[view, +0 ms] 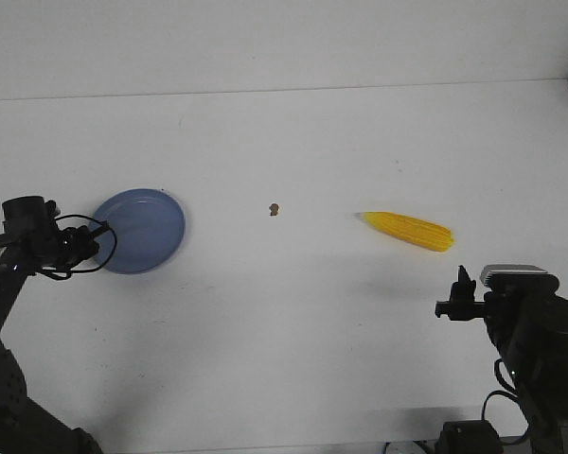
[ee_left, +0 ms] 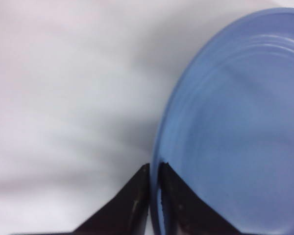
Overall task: Place corn on plate with both arms
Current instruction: 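Push the blue plate with the left gripper toward the table center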
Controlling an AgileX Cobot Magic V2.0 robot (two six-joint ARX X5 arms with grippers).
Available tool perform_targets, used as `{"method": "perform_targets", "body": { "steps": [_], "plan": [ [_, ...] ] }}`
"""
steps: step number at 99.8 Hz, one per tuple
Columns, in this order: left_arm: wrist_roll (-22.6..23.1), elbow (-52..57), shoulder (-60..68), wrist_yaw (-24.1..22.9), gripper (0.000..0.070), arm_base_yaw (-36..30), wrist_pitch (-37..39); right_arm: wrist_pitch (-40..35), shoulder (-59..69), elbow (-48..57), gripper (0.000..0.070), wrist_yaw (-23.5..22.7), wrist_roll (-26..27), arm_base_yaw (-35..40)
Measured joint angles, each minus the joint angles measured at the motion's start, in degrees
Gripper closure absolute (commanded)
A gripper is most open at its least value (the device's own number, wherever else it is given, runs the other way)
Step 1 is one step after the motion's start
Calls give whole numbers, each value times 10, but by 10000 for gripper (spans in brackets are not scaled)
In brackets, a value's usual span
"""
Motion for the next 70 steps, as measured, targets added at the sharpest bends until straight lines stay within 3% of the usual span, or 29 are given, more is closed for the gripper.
{"method": "perform_targets", "body": {
  "steps": [22, 45, 70],
  "plan": [
    [2, 0, -30, 124, 695, -3, -14, 0, 0, 0, 275, 0, 0, 0],
    [6, 0, -129, 137, 695, -64, -39, 0, 0, 0, 275, 0, 0, 0],
    [7, -36, -153, 137, 695, -179, -44, 0, 0, 0, 275, 0, 0, 0]
  ]
}}
